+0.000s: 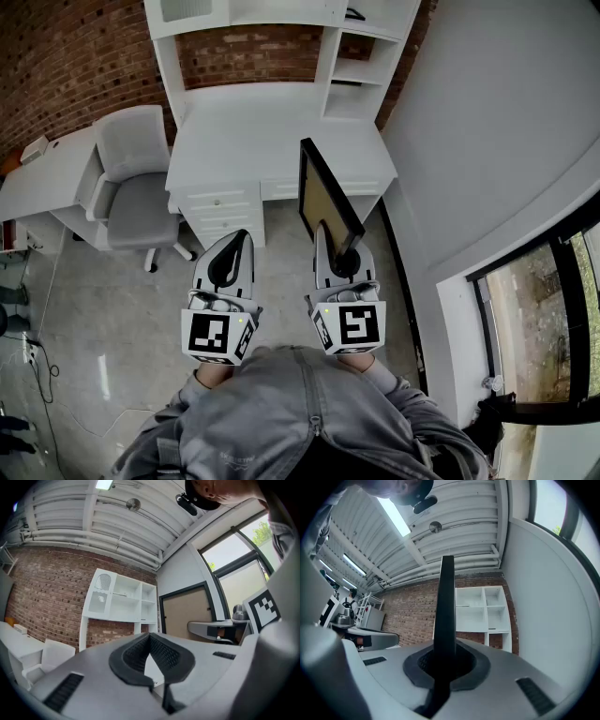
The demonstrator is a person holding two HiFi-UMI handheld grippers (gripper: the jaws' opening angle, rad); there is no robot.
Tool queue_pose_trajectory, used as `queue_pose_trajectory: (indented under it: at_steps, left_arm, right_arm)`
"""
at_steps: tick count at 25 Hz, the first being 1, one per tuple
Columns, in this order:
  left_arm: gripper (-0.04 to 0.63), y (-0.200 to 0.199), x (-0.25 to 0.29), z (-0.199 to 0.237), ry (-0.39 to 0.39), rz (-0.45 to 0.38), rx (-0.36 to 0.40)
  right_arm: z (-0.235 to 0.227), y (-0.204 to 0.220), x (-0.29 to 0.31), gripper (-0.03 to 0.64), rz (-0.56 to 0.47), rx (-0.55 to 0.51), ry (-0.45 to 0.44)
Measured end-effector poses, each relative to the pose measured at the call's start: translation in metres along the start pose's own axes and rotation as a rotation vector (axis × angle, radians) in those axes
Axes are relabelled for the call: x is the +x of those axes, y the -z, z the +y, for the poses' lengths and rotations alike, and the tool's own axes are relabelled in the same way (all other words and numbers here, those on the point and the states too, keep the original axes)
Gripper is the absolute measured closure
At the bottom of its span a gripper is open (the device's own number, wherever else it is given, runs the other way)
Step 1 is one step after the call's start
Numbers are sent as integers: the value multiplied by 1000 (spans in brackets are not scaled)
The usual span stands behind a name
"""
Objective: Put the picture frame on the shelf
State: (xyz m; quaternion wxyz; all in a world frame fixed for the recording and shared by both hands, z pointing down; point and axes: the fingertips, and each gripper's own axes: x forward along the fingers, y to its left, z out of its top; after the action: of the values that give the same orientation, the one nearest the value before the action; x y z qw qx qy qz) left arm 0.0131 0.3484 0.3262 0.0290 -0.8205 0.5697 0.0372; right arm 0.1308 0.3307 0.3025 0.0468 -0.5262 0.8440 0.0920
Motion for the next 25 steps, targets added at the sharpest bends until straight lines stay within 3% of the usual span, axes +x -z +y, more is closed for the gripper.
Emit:
queue_pose_trajectory:
  at_steps: [14,25]
  left_arm:
    - [589,-2,9,-6,13,-18,9]
    - [589,7,17,-19,-24,-17,6]
  right_arm:
    - [-6,-3,3,584,-35,15,-6]
    - [-20,8,3,584,-31,29,-55]
